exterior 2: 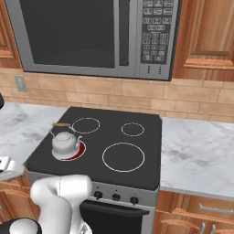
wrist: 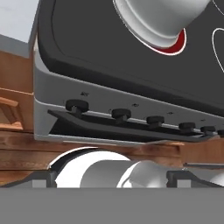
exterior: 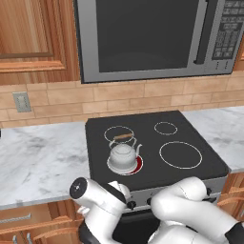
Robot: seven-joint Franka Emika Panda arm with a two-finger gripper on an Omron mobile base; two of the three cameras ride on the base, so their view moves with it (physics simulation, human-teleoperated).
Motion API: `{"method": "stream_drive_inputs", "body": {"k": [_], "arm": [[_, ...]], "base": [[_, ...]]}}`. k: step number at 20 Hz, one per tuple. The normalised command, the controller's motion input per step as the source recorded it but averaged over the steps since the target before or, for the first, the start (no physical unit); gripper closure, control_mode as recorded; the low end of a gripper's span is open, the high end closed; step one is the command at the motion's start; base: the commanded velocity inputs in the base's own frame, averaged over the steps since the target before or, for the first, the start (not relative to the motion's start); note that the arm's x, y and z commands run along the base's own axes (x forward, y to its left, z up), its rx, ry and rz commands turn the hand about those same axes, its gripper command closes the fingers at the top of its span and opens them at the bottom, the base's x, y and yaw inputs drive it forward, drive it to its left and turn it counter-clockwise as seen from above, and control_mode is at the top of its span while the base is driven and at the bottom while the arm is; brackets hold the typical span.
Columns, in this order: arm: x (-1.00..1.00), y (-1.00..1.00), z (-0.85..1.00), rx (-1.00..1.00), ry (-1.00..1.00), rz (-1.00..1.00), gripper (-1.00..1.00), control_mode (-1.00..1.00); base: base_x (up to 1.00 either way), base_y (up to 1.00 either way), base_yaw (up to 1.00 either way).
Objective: The kettle is done boiling. Turn off the stove, then wait for 300 timesteps before moving the kettle to the dining table.
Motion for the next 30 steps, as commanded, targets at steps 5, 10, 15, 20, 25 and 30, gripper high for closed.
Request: {"method": "stream_drive_inputs", "body": {"k": [5,10,15,20,25,30], "arm": [[0.04,0.0,-0.33,-0.02,0.0,0.0,-1.0,-1.0],[0.13,0.0,-0.29,0.0,0.0,0.0,-1.0,-1.0],[0.23,0.0,-0.25,-0.02,0.01,0.0,-1.0,-1.0],[0.23,0.0,-0.25,-0.03,0.0,0.0,-1.0,-1.0],[0.21,0.0,-0.25,-0.03,0.03,0.0,-1.0,-1.0],[0.19,0.0,-0.21,-0.02,0.04,0.0,-1.0,-1.0]], "base": [[0.0,0.0,0.0],[0.0,0.0,0.0],[0.0,0.0,0.0],[0.0,0.0,0.0],[0.0,0.0,0.0],[0.0,0.0,0.0]]}}
